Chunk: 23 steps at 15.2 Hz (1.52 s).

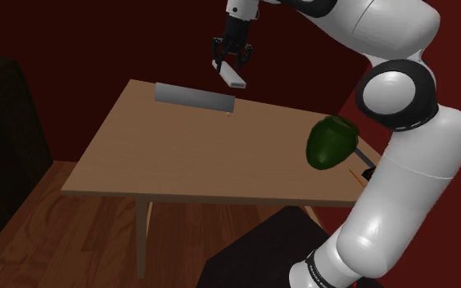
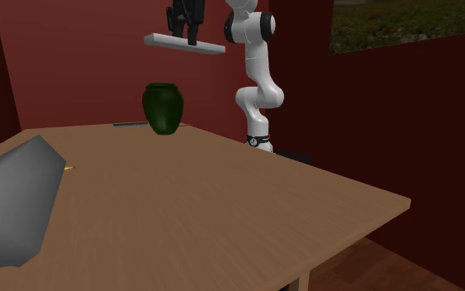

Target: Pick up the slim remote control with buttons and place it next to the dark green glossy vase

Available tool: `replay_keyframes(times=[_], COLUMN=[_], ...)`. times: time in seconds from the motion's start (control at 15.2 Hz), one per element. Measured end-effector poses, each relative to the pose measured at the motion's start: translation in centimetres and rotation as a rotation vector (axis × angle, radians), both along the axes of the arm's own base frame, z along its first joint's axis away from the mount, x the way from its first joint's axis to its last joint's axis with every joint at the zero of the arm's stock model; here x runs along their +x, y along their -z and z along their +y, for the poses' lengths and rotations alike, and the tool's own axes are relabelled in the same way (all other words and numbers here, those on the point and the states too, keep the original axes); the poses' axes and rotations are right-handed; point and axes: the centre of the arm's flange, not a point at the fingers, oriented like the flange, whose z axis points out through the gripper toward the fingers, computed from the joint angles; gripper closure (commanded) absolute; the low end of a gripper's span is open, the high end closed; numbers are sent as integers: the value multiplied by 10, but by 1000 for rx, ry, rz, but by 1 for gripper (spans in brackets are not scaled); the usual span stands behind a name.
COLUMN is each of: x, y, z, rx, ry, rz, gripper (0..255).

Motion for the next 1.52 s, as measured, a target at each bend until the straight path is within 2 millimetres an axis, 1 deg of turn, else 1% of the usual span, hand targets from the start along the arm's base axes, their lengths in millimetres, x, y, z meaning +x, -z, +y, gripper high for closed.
replay_keyframes(times=[0.26, 0.4, 0.46, 0.73, 0.79, 0.92, 0.99, 1.12, 1.19, 1.52], x=[-45, -72, -83, -129, -143, -167, -180, -205, -217, -275], y=[0, 0, 1, -4, -3, -2, -2, -3, -1, -1], z=[-19, -29, -38, -58, -66, -72, -81, -90, -99, -127], rx=[-1, -1, -1, -1, -1, -1, -1, -1, -1, 0], ry=[0, 1, 1, 1, 1, 1, 1, 1, 1, 1], rz=[0, 0, -1, 0, -1, 0, 0, 0, 0, 0], gripper=[255, 255, 255, 255, 255, 255, 255, 255, 255, 255])
